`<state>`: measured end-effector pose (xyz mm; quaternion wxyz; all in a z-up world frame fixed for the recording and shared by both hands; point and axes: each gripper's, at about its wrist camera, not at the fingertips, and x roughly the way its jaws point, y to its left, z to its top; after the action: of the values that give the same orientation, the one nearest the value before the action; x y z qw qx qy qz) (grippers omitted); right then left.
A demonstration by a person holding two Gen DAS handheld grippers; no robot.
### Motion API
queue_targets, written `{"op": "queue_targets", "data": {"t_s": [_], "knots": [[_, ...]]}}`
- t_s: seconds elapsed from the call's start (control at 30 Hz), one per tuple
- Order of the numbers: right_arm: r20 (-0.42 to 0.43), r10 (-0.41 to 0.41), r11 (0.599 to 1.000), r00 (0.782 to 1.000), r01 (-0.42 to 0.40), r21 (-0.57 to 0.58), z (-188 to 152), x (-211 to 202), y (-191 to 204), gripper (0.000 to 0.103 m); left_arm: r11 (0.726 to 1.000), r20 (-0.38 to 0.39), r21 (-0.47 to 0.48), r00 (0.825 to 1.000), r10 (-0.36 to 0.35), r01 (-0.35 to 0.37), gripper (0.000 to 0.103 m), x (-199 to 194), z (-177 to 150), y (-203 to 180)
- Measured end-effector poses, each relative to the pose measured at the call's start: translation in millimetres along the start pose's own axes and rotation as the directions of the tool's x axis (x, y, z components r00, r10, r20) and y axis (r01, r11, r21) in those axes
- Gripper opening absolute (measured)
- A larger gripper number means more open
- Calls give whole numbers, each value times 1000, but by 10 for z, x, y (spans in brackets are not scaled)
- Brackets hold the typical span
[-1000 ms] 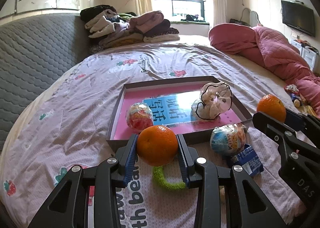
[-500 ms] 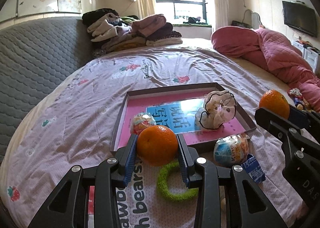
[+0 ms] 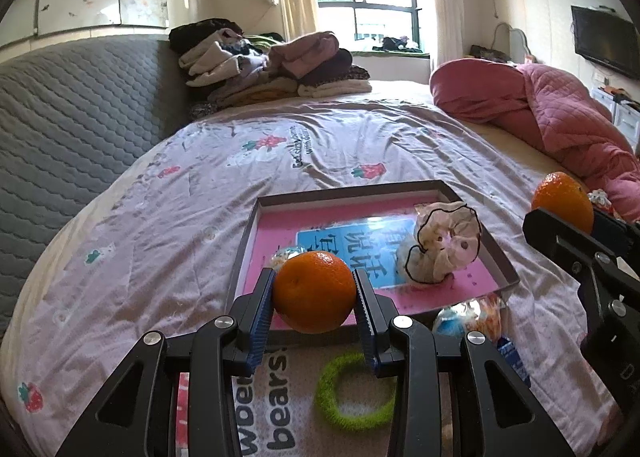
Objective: Organize objects
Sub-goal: 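Carry the orange with the left tool while the right tool carries its orange over the tray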
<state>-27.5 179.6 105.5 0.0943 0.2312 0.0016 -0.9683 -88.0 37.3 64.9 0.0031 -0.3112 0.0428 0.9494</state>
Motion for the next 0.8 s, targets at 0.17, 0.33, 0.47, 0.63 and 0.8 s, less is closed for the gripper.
{"op": "queue_targets", "data": {"t_s": [0.17, 0.33, 0.47, 0.63, 0.8], "knots": [[-3, 4, 1000, 1000, -4, 1, 69, 64, -18, 40, 1000, -5, 0, 1000, -5, 5, 39, 47, 100, -2], [-8, -4, 1000, 1000, 4, 0, 120, 139, -36, 40, 1000, -4, 19, 1000, -8, 8, 39, 102, 221, -27], [4, -16, 1000, 1000, 16, 4, 221, 186, -67, 40, 1000, -8, 22, 1000, -19, 20, 39, 140, 300, -22], [22, -23, 1000, 999, 23, 7, 353, 234, -96, 40, 999, 3, 28, 999, -39, 39, 39, 154, 399, 8], [5, -19, 1000, 1000, 19, 3, 384, 327, -103, 40, 998, 7, 21, 998, -59, 59, 39, 165, 508, 6]]}}
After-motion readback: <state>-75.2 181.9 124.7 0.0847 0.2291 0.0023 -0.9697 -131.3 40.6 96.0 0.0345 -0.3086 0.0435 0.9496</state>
